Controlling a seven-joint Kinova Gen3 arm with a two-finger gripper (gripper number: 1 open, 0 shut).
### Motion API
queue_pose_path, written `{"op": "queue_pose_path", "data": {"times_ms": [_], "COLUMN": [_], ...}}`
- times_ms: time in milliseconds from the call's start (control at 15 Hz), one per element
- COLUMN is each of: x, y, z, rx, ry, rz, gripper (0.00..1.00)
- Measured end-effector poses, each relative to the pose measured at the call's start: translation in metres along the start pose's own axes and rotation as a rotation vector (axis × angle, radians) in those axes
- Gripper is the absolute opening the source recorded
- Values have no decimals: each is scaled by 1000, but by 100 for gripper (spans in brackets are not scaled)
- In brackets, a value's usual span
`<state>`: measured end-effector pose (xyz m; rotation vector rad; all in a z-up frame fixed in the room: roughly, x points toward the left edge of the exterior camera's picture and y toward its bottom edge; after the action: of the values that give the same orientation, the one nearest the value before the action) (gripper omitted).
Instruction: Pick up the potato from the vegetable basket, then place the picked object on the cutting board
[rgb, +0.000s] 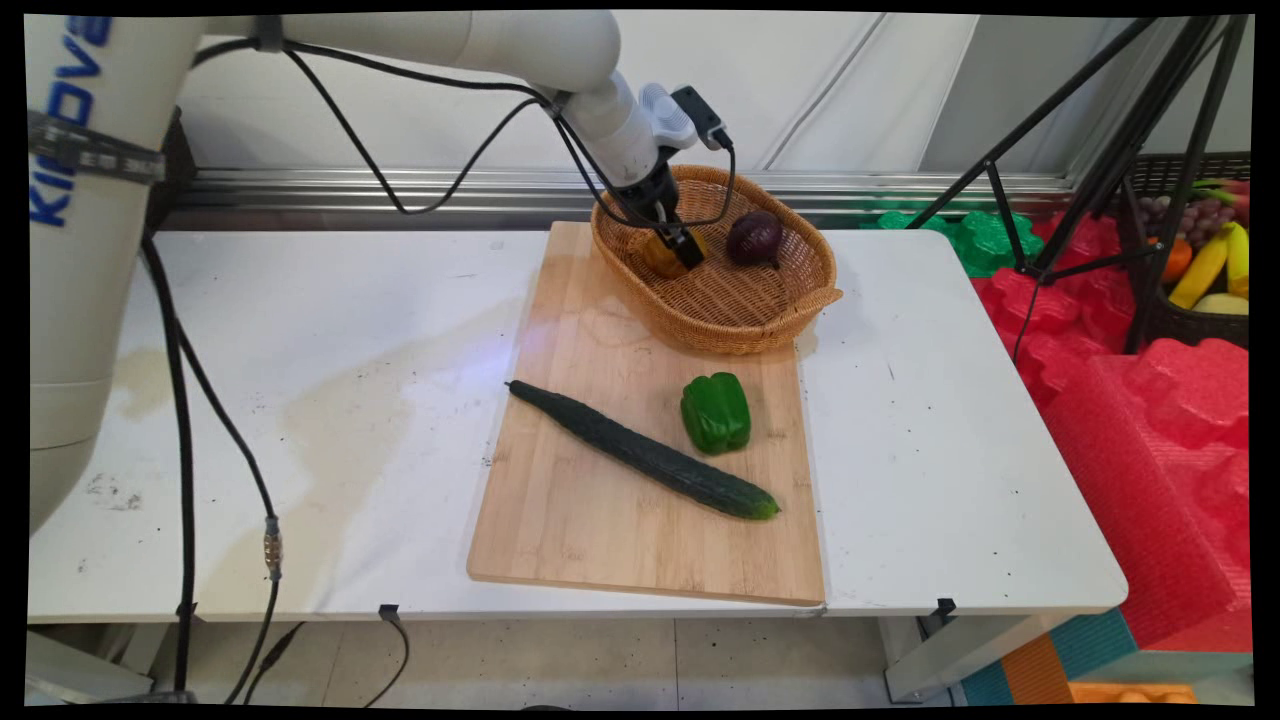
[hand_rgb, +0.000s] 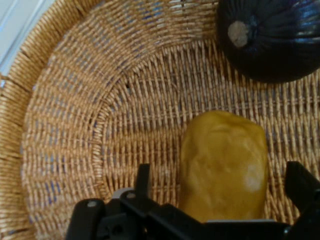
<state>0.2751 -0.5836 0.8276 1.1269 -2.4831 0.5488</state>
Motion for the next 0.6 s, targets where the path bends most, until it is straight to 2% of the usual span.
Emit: {"op": "queue_pose_path", "data": {"times_ms": [200, 267, 600], "x": [1, 1, 2], "y": [1, 1, 3], "z": [9, 11, 12], "rx": [-11, -13, -8], "ry": [-8, -9, -1], "rz": [-6, -8, -17], "gripper": [100, 0, 0]}}
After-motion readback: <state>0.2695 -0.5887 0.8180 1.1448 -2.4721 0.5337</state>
